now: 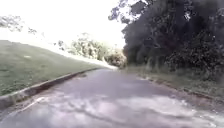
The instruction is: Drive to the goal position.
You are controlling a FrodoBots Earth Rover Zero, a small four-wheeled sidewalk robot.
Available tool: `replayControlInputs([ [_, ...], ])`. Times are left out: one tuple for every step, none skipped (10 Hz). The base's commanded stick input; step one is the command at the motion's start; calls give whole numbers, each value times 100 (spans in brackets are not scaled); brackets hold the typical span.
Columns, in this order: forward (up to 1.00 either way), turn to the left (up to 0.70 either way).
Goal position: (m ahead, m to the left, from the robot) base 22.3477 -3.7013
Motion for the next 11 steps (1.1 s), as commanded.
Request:
replayControlInputs([
  [100,0],
  [100,0],
  [100,0],
  [100,0],
  [100,0],
  [100,0],
  [100,0],
  [100,0],
  [100,0],
  [100,0],
  [100,0],
])
